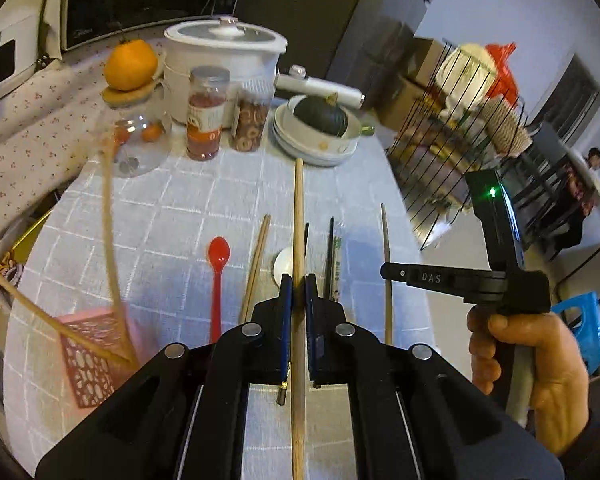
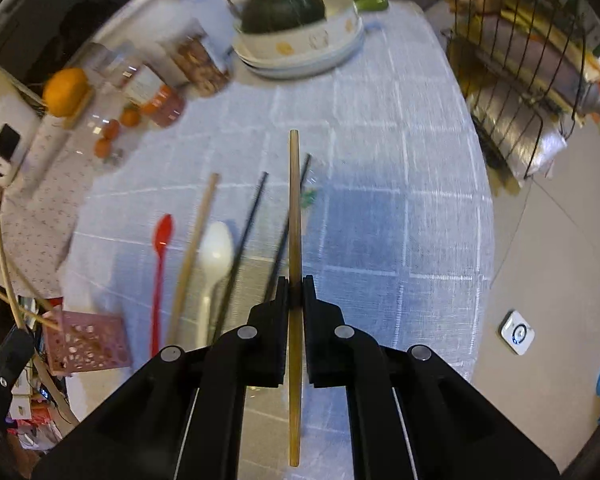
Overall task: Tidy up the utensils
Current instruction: 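Lift both held sticks and carry them above the pink basket, then open both grippers to drop the sticks into the pink basket, then move both grippers back down toward the spoons and black chopsticks, then grasp the wooden chopstick with the left gripper while the right gripper grasps the white spoon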
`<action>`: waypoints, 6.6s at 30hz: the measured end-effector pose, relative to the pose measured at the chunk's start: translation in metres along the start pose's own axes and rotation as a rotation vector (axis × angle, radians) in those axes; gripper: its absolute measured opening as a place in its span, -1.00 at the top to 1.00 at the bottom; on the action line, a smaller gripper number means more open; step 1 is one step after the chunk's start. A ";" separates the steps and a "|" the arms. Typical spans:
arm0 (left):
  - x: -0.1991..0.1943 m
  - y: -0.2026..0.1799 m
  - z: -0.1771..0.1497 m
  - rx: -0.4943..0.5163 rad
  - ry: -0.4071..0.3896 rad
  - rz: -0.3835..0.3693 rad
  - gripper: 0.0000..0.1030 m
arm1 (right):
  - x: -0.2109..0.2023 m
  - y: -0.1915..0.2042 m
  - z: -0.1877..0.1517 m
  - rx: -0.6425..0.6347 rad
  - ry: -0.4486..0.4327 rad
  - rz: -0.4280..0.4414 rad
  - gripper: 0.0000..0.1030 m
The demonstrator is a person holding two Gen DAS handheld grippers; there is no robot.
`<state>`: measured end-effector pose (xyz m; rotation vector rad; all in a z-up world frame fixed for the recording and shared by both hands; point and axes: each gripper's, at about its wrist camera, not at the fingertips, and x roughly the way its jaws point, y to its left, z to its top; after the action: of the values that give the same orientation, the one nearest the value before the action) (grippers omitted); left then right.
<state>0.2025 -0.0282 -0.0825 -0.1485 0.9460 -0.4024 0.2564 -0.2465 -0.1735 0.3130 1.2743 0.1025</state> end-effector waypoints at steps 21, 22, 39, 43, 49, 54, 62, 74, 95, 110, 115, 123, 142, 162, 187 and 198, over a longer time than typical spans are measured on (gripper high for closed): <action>-0.100 0.094 0.010 -0.152 -0.508 0.105 0.90 | -0.103 0.101 -0.022 -0.218 -0.499 0.319 0.86; -0.096 0.098 0.008 -0.151 -0.508 0.132 0.90 | -0.105 0.107 -0.024 -0.220 -0.515 0.337 0.86; -0.089 0.102 -0.014 -0.044 -0.433 0.243 0.90 | -0.096 0.166 -0.050 -0.218 -0.674 0.469 0.86; -0.084 0.101 -0.018 -0.031 -0.401 0.257 0.90 | -0.085 0.181 -0.059 -0.244 -0.700 0.461 0.86; -0.078 0.114 -0.021 -0.073 -0.359 0.267 0.88 | -0.065 0.197 -0.065 -0.271 -0.696 0.447 0.86; -0.078 0.124 -0.021 -0.121 -0.289 0.254 0.45 | -0.057 0.204 -0.069 -0.297 -0.696 0.440 0.86; -0.112 0.129 -0.013 -0.202 -0.288 0.262 0.25 | -0.049 0.211 -0.073 -0.354 -0.672 0.438 0.84; -0.134 0.127 -0.009 -0.278 -0.247 0.276 0.12 | -0.068 0.196 -0.048 -0.347 -0.534 0.444 0.68; -0.016 -0.018 -0.022 0.078 0.026 0.107 0.12 | -0.072 -0.003 0.003 0.128 -0.145 0.204 0.44; 0.125 -0.016 -0.001 0.075 0.244 0.237 0.12 | -0.060 -0.041 0.008 0.249 -0.082 0.225 0.44; 0.149 0.001 0.005 0.043 0.277 0.293 0.22 | -0.060 -0.043 0.009 0.247 -0.081 0.240 0.44; 0.183 0.009 0.010 0.037 0.346 0.323 0.30 | -0.058 -0.039 0.010 0.241 -0.064 0.265 0.44; 0.186 0.037 0.019 -0.022 0.377 0.230 0.52 | -0.056 -0.034 0.007 0.224 -0.060 0.265 0.44; 0.164 0.046 0.001 -0.119 0.376 0.176 0.74 | -0.053 -0.022 0.004 0.177 -0.047 0.259 0.43; 0.075 0.005 0.015 -0.030 0.148 0.133 0.85 | 0.011 -0.013 0.005 0.142 0.096 0.246 0.44; -0.078 0.017 0.003 -0.035 -0.197 0.069 0.84 | 0.079 0.063 -0.002 -0.017 0.184 0.173 0.58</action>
<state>0.1691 0.0187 -0.0264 -0.1830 0.7618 -0.3016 0.2841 -0.1665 -0.2286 0.4061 1.4263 0.2955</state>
